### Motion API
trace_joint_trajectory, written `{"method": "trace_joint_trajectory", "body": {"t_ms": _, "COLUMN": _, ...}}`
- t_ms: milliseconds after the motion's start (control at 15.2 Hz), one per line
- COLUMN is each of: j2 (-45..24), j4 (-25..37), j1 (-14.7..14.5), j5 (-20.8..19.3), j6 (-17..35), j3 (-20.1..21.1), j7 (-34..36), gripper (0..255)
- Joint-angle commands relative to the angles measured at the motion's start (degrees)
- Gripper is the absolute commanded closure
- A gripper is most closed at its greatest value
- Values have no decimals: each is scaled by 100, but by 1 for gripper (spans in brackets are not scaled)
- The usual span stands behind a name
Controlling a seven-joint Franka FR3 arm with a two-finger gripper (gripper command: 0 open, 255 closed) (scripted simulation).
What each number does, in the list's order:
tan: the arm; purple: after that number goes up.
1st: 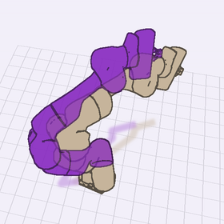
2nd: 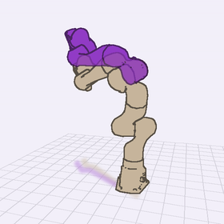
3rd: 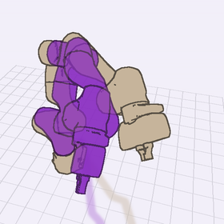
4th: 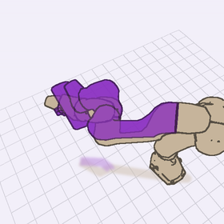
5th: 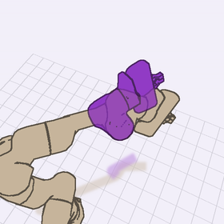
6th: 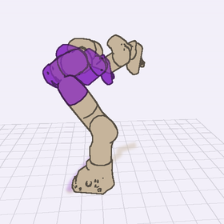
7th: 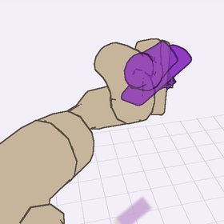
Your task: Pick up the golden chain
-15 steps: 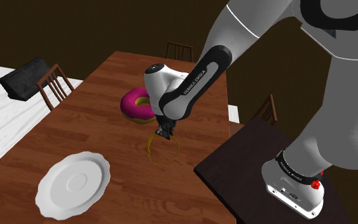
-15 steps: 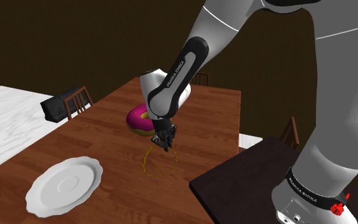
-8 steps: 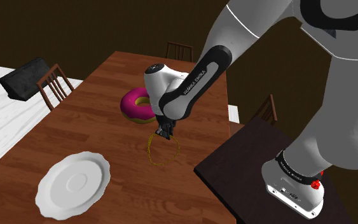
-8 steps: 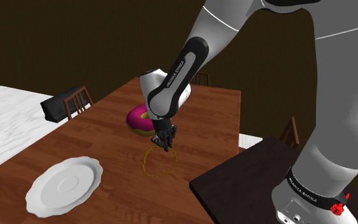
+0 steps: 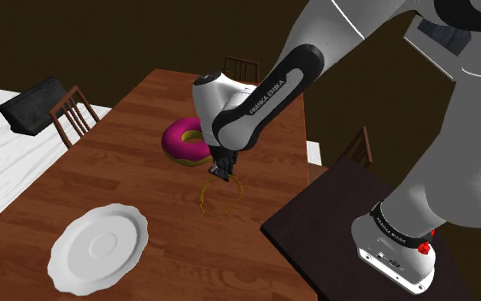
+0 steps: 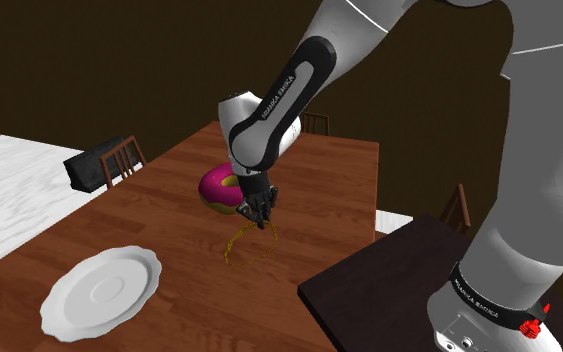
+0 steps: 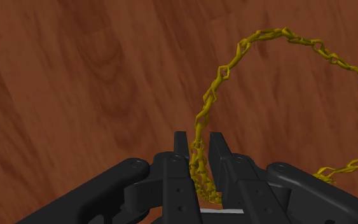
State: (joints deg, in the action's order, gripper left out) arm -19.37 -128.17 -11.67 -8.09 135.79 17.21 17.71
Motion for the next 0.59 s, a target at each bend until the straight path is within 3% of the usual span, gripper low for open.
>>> {"method": "trace_joint_trajectory", "body": {"t_ms": 0, "j2": 126, "j4": 16, "j1": 23, "j5": 62, "j6": -137, "j3": 31, "j7": -45, "gripper": 255}}
{"method": "trace_joint_trajectory", "body": {"t_ms": 528, "j2": 522, "j4": 48, "j1": 79, "j5": 246, "j6": -543, "j3": 109, "j7": -170, "gripper": 255}}
